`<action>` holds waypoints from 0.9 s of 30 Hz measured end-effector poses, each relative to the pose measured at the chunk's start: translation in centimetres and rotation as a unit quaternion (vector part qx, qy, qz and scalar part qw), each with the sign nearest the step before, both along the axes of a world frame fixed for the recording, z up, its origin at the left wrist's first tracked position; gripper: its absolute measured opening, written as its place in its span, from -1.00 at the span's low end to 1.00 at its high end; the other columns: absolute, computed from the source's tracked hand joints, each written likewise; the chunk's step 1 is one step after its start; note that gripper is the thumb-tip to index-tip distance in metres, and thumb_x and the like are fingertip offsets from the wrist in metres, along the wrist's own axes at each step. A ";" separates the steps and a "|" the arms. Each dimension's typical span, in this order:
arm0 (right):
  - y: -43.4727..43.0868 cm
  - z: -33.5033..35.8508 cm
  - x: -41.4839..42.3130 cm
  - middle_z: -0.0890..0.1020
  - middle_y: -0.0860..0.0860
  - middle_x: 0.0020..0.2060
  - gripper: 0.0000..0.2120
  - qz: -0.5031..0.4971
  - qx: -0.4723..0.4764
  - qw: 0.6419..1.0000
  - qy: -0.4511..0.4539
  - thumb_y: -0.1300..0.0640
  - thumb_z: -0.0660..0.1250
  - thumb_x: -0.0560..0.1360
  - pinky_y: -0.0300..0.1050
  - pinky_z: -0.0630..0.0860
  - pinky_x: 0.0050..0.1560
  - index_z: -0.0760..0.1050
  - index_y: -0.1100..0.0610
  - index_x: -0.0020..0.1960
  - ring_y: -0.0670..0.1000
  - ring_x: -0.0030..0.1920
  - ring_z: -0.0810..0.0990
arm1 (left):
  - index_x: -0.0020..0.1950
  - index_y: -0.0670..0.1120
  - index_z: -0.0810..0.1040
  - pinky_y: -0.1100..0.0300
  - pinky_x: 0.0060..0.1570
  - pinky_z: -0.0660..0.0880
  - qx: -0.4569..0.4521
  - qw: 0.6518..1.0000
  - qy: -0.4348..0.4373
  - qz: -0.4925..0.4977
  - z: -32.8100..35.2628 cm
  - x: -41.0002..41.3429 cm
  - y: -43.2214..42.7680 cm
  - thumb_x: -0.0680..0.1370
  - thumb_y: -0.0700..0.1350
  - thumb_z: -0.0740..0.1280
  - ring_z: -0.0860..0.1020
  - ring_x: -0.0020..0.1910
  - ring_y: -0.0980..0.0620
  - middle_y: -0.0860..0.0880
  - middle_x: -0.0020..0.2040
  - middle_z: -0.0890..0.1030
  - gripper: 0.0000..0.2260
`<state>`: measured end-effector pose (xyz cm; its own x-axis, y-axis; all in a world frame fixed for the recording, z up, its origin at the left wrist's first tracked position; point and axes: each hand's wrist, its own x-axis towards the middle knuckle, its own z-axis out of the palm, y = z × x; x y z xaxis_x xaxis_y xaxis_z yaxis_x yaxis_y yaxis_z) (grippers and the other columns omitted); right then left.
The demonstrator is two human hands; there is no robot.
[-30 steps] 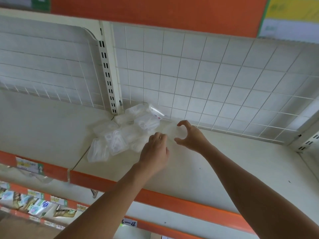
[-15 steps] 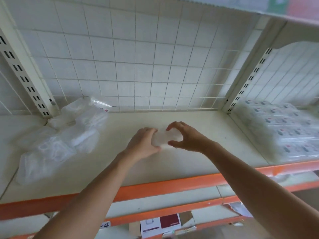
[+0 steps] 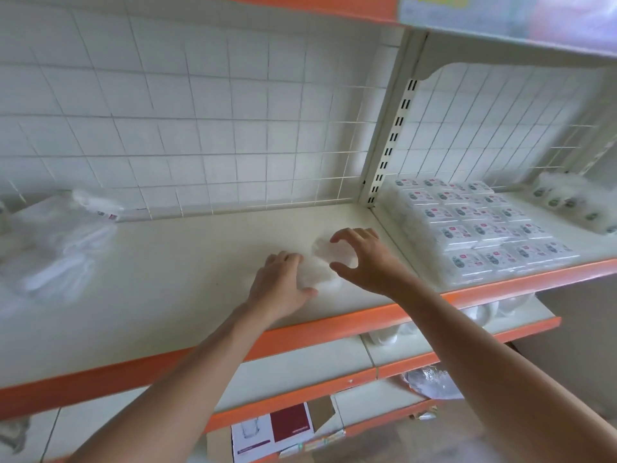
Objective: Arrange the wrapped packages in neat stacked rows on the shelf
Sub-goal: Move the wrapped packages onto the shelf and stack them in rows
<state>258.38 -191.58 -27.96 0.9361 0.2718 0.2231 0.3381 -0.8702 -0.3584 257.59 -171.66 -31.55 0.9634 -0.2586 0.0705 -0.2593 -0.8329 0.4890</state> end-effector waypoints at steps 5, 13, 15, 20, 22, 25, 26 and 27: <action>-7.7 0.5 -1.1 0.54 0.01 0.17 -0.60 0.016 0.009 0.999 -0.048 0.06 0.46 0.40 -0.16 0.31 0.13 0.49 0.06 0.21 0.10 0.20 0.41 | 0.36 -0.12 0.36 0.03 0.24 0.36 0.025 0.999 -0.009 0.026 0.2 -1.8 -7.4 0.49 0.08 0.39 0.32 0.31 -0.09 -0.06 0.31 0.41 -0.47; -18.5 1.2 -2.5 0.53 0.02 0.16 -0.60 0.048 0.053 0.994 -0.077 0.09 0.51 0.38 -0.17 0.37 0.12 0.51 0.08 0.18 0.06 0.19 0.45 | 0.42 -0.11 0.33 0.00 0.26 0.38 0.082 0.992 -0.009 0.092 0.3 -2.7 -16.6 0.54 0.05 0.32 0.31 0.36 -0.15 -0.09 0.36 0.40 -0.50; -20.2 1.1 -2.9 0.53 0.02 0.15 -0.59 0.059 0.059 0.994 -0.071 0.10 0.52 0.37 -0.19 0.38 0.13 0.51 0.09 0.17 0.05 0.18 0.46 | 0.49 -0.09 0.25 -0.03 0.31 0.34 0.073 0.992 0.001 0.100 0.5 -3.0 -17.6 0.55 0.04 0.31 0.24 0.42 -0.15 -0.10 0.43 0.32 -0.44; -22.3 1.5 -3.0 0.51 0.02 0.15 -0.53 0.079 0.093 0.990 -0.069 0.12 0.55 0.34 -0.21 0.43 0.07 0.49 0.09 0.20 0.02 0.13 0.51 | 0.48 -0.14 0.30 0.03 0.37 0.29 -0.036 0.992 -0.104 0.053 2.2 -3.7 -20.3 0.52 -0.11 0.39 0.27 0.43 -0.11 -0.10 0.45 0.33 -0.44; -22.7 1.8 -3.0 0.50 0.00 0.14 -0.50 0.089 0.101 0.989 -0.064 0.13 0.56 0.33 -0.30 0.36 0.07 0.48 0.09 0.22 0.00 0.14 0.50 | 0.42 -0.13 0.38 0.06 0.32 0.36 -0.080 0.988 -0.133 0.009 2.7 -4.1 -21.2 0.51 -0.21 0.36 0.38 0.35 -0.06 -0.06 0.37 0.41 -0.52; -23.0 2.2 -3.0 0.49 -0.05 0.12 -0.45 0.108 0.128 0.984 -0.061 0.14 0.55 0.34 -0.33 0.37 0.14 0.45 0.07 0.27 -0.04 0.14 0.50 | 0.32 -0.15 0.47 0.14 0.13 0.47 -0.143 0.980 -0.139 0.010 3.3 -4.4 -22.4 0.55 -0.24 0.28 0.51 0.14 0.06 -0.06 0.23 0.49 -0.67; -23.0 2.3 -3.0 0.49 -0.06 0.13 -0.44 0.116 0.139 0.981 -0.065 0.15 0.55 0.33 -0.30 0.40 0.17 0.44 0.07 0.28 -0.04 0.15 0.50 | 0.30 -0.17 0.49 0.20 0.08 0.47 -0.159 0.978 -0.133 0.021 3.6 -4.4 -22.8 0.56 -0.23 0.27 0.52 0.06 0.09 -0.07 0.20 0.51 -0.70; -22.9 2.4 -3.0 0.48 -0.07 0.13 -0.42 0.121 0.148 0.979 -0.070 0.16 0.56 0.33 -0.29 0.41 0.19 0.43 0.07 0.29 -0.04 0.15 0.50 | 0.28 -0.18 0.51 0.26 0.04 0.44 -0.173 0.977 -0.120 0.031 4.0 -4.2 -23.2 0.58 -0.19 0.26 0.51 0.01 0.11 -0.08 0.17 0.52 -0.72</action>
